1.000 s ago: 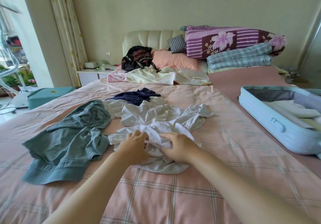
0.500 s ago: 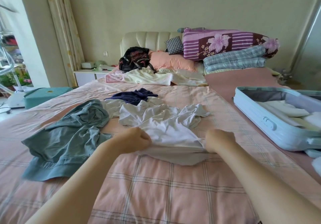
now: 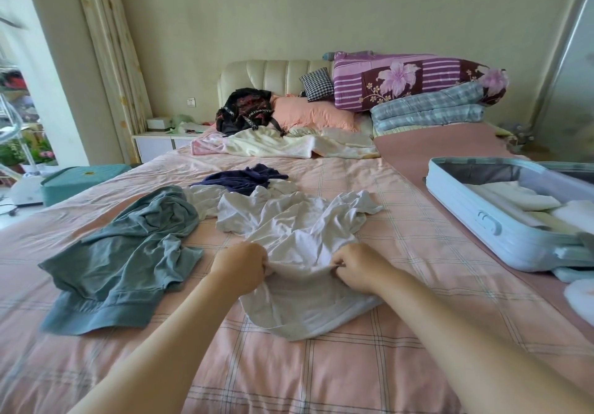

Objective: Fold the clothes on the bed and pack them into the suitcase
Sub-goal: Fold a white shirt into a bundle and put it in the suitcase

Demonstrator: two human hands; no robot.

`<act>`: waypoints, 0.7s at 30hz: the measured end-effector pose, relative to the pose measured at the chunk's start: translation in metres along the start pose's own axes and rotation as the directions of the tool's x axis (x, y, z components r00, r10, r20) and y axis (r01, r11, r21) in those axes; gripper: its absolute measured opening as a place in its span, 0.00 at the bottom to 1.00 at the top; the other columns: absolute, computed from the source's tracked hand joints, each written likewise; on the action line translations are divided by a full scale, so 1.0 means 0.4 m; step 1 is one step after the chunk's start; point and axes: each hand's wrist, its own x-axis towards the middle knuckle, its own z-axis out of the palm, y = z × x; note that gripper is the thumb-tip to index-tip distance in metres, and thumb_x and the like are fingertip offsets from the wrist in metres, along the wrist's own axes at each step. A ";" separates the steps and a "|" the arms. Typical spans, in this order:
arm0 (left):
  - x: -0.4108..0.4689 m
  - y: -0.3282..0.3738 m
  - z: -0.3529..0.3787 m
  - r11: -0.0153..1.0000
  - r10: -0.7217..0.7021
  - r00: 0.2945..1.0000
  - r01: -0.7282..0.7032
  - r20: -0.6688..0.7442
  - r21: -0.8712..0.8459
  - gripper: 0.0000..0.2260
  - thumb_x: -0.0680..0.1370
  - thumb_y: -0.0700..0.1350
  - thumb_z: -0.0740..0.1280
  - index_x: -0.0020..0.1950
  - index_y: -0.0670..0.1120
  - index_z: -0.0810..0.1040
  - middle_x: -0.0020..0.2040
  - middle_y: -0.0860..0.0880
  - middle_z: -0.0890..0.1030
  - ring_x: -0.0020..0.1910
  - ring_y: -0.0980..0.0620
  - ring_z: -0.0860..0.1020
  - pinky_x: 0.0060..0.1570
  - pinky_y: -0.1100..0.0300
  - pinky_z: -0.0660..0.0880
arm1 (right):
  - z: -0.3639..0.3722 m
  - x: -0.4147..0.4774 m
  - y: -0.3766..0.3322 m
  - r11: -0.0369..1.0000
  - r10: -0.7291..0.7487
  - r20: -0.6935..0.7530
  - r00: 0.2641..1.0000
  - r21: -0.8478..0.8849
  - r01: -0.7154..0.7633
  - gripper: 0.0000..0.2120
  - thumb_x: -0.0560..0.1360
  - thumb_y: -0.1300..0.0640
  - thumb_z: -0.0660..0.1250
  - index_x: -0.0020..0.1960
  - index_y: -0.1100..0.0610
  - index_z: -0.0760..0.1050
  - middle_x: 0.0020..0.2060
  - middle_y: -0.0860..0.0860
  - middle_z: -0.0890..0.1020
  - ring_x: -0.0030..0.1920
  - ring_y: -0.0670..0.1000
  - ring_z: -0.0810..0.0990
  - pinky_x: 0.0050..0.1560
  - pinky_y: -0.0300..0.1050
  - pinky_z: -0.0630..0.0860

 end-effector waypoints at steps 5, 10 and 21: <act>-0.009 0.064 -0.031 0.836 0.092 0.989 -0.141 -0.118 -0.529 0.12 0.75 0.35 0.60 0.44 0.49 0.79 0.38 0.52 0.79 0.36 0.52 0.75 0.30 0.67 0.68 | -0.081 -0.022 0.042 0.989 0.091 -0.099 0.991 0.127 -0.078 0.09 0.74 0.62 0.58 0.38 0.53 0.73 0.41 0.52 0.81 0.48 0.58 0.80 0.44 0.46 0.72; -0.013 0.122 -0.001 0.860 0.326 0.933 -0.226 0.150 -0.458 0.18 0.71 0.43 0.71 0.59 0.56 0.76 0.53 0.59 0.76 0.49 0.56 0.77 0.49 0.64 0.76 | -0.138 -0.106 0.128 0.725 0.527 0.058 0.848 -0.551 -0.413 0.19 0.77 0.52 0.60 0.67 0.52 0.74 0.61 0.49 0.79 0.61 0.54 0.78 0.60 0.49 0.75; -0.016 0.120 -0.010 0.975 0.212 0.949 -0.223 0.232 0.023 0.12 0.73 0.41 0.71 0.56 0.49 0.79 0.48 0.53 0.77 0.46 0.52 0.76 0.42 0.61 0.71 | -0.049 -0.163 0.191 0.961 0.068 0.173 0.983 -0.275 -0.018 0.07 0.69 0.60 0.63 0.46 0.53 0.74 0.53 0.48 0.75 0.54 0.53 0.76 0.51 0.50 0.75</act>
